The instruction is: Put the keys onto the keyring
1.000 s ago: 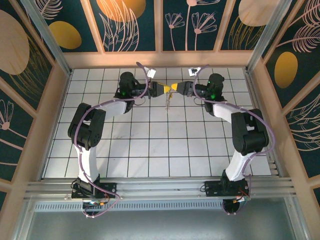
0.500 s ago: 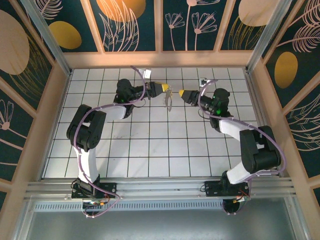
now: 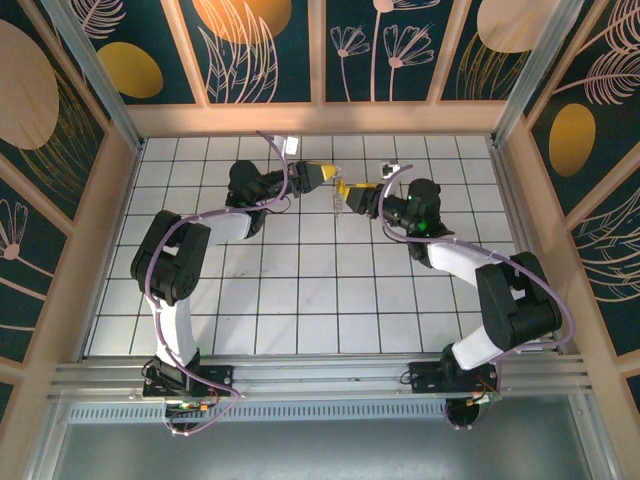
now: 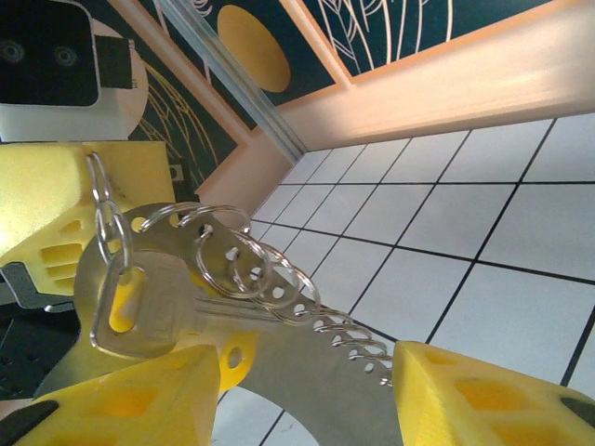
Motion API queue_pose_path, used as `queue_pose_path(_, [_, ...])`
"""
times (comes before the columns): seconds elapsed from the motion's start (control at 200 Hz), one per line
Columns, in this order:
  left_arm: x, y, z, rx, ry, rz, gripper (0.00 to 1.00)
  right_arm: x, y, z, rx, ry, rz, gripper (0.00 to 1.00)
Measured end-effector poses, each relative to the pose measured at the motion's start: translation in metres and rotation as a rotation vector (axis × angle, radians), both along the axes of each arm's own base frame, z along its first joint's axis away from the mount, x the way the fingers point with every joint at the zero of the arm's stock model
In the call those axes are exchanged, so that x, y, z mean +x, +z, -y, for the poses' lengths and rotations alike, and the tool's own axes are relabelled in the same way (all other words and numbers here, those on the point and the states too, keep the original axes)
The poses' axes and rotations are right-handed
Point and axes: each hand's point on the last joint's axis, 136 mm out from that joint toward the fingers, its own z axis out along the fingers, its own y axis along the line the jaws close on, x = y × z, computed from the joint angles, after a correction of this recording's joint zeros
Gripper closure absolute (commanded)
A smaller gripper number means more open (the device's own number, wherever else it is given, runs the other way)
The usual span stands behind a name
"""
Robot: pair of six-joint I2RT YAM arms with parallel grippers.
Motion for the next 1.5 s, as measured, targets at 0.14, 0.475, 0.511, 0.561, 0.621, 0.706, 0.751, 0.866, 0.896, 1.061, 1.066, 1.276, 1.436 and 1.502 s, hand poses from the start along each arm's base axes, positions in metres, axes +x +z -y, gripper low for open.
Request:
queue_pose_path(0.14, [-0.001, 0.0, 0.002, 0.0, -0.004, 0.0, 1.0, -0.001, 0.004, -0.006, -0.008, 0.014, 0.015, 0.48])
queue_pose_path(0.475, [-0.003, 0.003, 0.004, -0.004, -0.011, 0.004, 1.0, 0.001, 0.004, -0.007, -0.046, -0.002, 0.026, 0.48])
queue_pose_path(0.511, [-0.003, 0.003, 0.004, -0.004, -0.011, 0.004, 1.0, 0.0, 0.002, -0.005, -0.052, -0.012, 0.025, 0.48])
queue_pose_path(0.561, [-0.003, 0.003, 0.005, -0.004, -0.013, 0.005, 1.0, -0.002, 0.002, -0.001, -0.061, -0.027, 0.025, 0.48])
queue_pose_path(0.621, [-0.004, 0.004, 0.006, -0.005, -0.014, 0.006, 1.0, -0.005, 0.002, 0.003, -0.073, -0.045, 0.038, 0.48])
queue_pose_path(0.706, [-0.004, 0.004, 0.006, -0.006, -0.015, 0.007, 1.0, -0.009, 0.003, 0.007, -0.086, -0.062, 0.05, 0.48])
queue_pose_path(0.751, [-0.005, 0.005, 0.007, -0.006, -0.017, 0.008, 1.0, -0.01, 0.003, 0.008, -0.093, -0.066, 0.055, 0.48])
queue_pose_path(0.866, [-0.005, 0.008, 0.008, -0.01, -0.019, 0.013, 1.0, -0.011, 0.002, 0.006, -0.103, -0.071, 0.061, 0.48])
queue_pose_path(0.896, [-0.005, 0.009, 0.008, -0.012, -0.018, 0.014, 1.0, -0.012, 0.001, 0.004, -0.107, -0.068, 0.061, 0.48])
queue_pose_path(1.061, [-0.004, 0.011, 0.009, -0.017, -0.013, 0.018, 1.0, -0.016, 0.002, -0.006, -0.126, -0.047, 0.073, 0.48])
queue_pose_path(1.066, [-0.004, 0.012, 0.009, -0.017, -0.013, 0.018, 1.0, -0.016, 0.002, -0.006, -0.126, -0.046, 0.073, 0.48])
queue_pose_path(1.276, [-0.003, 0.013, 0.009, -0.018, -0.013, 0.021, 1.0, -0.013, 0.011, -0.008, -0.134, -0.054, 0.099, 0.48])
queue_pose_path(1.436, [-0.004, 0.013, 0.01, -0.019, -0.015, 0.021, 1.0, -0.008, 0.02, -0.008, -0.136, -0.071, 0.116, 0.51])
queue_pose_path(1.502, [-0.005, 0.013, 0.011, -0.019, -0.017, 0.021, 1.0, -0.005, 0.024, -0.009, -0.137, -0.074, 0.128, 0.55])
